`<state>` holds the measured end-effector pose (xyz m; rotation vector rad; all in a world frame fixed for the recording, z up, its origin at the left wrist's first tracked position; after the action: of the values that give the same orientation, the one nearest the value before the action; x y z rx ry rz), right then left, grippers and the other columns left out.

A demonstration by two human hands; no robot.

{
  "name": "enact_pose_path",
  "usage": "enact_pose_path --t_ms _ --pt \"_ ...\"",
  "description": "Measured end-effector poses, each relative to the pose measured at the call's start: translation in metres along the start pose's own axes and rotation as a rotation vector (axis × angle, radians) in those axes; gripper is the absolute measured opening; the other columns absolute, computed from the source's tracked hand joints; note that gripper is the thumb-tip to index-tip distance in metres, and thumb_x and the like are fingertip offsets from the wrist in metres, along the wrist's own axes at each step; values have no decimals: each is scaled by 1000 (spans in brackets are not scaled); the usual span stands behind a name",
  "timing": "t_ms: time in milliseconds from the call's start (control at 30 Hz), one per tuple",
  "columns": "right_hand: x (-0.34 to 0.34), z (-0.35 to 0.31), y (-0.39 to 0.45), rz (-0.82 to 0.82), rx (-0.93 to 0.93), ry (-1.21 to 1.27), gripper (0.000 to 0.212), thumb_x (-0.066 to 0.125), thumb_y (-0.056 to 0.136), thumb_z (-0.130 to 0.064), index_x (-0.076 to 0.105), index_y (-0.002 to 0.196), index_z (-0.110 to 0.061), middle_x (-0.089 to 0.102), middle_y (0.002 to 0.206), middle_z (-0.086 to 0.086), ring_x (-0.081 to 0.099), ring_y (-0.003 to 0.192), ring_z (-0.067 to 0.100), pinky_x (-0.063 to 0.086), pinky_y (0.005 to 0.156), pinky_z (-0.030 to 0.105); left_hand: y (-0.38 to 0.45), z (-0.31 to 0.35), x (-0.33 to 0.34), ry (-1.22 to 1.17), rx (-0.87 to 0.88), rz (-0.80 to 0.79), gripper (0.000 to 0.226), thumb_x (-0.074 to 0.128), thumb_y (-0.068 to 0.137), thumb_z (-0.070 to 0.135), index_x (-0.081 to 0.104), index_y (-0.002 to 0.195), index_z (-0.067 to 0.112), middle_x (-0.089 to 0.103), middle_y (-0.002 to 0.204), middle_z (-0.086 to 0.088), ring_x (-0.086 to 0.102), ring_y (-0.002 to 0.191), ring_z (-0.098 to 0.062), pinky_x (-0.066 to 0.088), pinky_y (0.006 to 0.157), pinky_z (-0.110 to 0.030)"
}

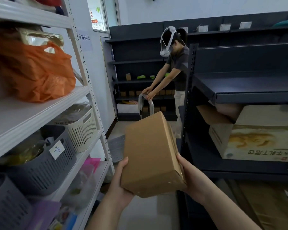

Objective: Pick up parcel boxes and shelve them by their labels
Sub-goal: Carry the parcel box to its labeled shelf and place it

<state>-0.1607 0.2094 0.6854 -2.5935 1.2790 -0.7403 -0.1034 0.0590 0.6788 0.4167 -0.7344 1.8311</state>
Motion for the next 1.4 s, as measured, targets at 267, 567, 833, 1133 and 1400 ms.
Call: enact_pose_path --t_ms 267,567,833,1133,1400 --pt "-21 -5 0 204 -14 -24 51 58 77 -54 66 112 -18 76 96 9 71 84 23 55 66 32 2 29 0 568 168 166 38 47 92 32 49 128 22 64 108 1 60 94 -18 50 71 -30" --pt "-20 -18 -7 256 -316 -425 68 81 66 -25 48 125 -30 63 114 -9 59 106 11 52 89 32 4 31 32 891 162 79 53 23 92 49 31 141 30 39 146 2 35 136 -17 26 109 -35" --pt "-19 -3 0 72 -432 -564 88 82 62 -21 32 130 -47 58 123 -20 51 121 3 46 101 39 13 -2 23 436 -97 0 82 33 45 84 57 110 41 57 126 -6 48 121 -30 38 98 -64" --pt "-27 -6 0 42 -111 17 54 21 86 -64 62 105 -33 72 107 -2 63 105 20 49 85 41 21 -3 31 715 103 -193 80 69 60 60 36 130 40 55 119 20 55 107 0 46 89 -27" --pt "1 -42 -14 56 -360 -647 95 69 50 -65 28 134 -53 34 131 -23 46 117 1 44 94 25 15 -22 15 287 -153 -166 78 31 61 74 60 117 28 69 113 -13 59 108 -34 46 92 -52"
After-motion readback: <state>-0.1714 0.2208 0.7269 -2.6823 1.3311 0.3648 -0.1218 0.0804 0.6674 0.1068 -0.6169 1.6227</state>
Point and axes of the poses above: each hand's wrist, its own y-axis towards the middle knuckle, its own x-axis out of the palm, z = x × y, the point moved 10 cm from there along y, towards the middle knuckle
